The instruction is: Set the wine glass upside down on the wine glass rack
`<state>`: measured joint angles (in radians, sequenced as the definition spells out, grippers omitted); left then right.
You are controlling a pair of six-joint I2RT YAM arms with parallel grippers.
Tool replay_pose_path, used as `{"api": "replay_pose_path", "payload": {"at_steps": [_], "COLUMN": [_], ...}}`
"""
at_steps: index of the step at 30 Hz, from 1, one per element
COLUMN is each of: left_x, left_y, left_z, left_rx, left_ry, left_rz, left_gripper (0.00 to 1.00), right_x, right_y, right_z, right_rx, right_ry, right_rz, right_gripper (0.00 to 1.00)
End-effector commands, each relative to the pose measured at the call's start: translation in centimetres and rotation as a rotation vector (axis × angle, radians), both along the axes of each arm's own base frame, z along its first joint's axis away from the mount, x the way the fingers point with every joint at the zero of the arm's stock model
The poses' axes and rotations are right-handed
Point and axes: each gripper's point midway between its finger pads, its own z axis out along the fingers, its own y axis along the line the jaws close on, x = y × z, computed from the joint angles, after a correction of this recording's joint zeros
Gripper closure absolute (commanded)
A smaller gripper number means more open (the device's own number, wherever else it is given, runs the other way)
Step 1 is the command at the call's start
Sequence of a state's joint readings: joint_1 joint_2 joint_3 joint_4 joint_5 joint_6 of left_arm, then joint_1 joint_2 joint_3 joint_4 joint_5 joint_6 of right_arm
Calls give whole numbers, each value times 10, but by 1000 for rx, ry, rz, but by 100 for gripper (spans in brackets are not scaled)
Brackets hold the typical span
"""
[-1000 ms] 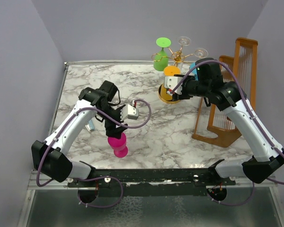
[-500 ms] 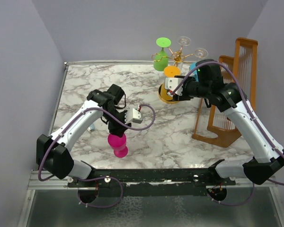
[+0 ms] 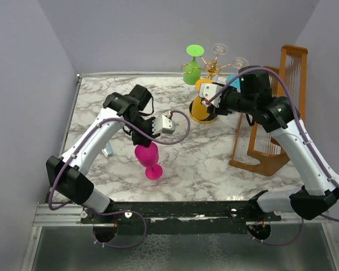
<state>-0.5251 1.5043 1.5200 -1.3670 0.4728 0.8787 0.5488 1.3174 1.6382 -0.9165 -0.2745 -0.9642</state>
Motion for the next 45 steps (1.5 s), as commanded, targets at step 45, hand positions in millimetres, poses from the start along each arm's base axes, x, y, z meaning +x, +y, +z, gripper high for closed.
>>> {"api": "replay_pose_path", "payload": {"at_steps": [45], "left_x": [131], "left_y": [-46], "left_z": [301], "left_rx": [-701], "left_ry": [-737], "left_rz": [592], "left_gripper": [100], "right_x": [92], "right_y": [50], "right_z": [58], "right_rx": [901], "right_ry": [480], "right_rz": [-441], "right_gripper": [57]}}
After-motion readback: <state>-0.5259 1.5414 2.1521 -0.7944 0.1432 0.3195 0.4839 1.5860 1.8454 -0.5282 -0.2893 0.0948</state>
